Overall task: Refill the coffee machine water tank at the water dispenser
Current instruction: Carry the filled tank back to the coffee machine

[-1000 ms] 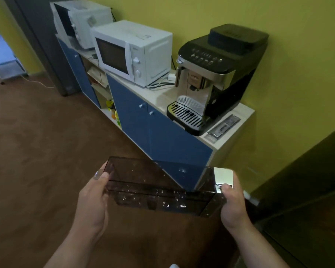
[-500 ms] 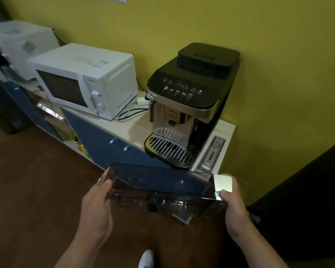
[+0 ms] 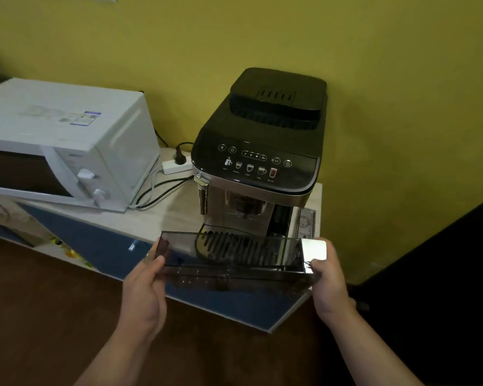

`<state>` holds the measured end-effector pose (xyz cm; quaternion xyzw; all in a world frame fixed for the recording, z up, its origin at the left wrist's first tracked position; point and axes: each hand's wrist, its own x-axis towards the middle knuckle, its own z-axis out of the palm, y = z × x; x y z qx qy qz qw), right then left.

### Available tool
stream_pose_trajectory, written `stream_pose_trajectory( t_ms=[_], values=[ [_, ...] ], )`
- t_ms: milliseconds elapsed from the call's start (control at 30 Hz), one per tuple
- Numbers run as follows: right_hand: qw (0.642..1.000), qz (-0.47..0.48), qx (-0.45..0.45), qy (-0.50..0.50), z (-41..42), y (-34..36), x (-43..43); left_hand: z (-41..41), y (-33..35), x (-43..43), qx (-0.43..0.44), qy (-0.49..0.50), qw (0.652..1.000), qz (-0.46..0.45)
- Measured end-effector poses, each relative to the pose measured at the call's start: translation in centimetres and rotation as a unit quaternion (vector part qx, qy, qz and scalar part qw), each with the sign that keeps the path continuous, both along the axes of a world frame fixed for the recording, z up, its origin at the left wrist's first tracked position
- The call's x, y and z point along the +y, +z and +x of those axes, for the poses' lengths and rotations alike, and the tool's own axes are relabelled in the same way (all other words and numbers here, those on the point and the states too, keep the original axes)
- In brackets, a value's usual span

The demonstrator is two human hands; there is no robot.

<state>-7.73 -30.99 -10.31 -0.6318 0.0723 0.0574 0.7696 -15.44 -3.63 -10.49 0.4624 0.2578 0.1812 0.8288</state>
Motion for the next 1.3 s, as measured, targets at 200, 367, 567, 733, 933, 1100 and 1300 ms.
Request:
stream_pose_trajectory(
  t_ms=[200,367,567,733,933,1100,1300],
  values=[
    [1.0,-0.013,0.014,0.01,2.3,0.6,2.0,2.2,0.0,1.4,0.03,0.01,0.999,-0.037],
    [1.0,0.002,0.008,0.017,4.1,0.6,2.5,3.3,-0.1,1.5,0.039,0.031,0.999,-0.018],
    [1.0,0.004,0.003,0.017,5.6,0.1,3.0,3.9,0.1,1.7,0.072,0.016,0.991,0.113],
    [0.999,0.013,0.006,0.033,6.1,-0.1,3.4,4.4,0.3,1.8,0.089,-0.077,0.966,0.231],
    [0.994,-0.018,0.011,0.107,6.3,-0.7,2.2,5.3,0.4,3.0,0.143,-0.116,0.925,0.333],
    [0.992,-0.127,0.014,-0.009,8.9,-2.9,-1.5,5.2,0.4,3.0,0.134,-0.113,0.932,0.318],
    [0.845,-0.523,0.108,0.03,12.1,-8.5,-2.1,5.2,0.6,2.9,0.127,-0.11,0.937,0.307]
  ],
)
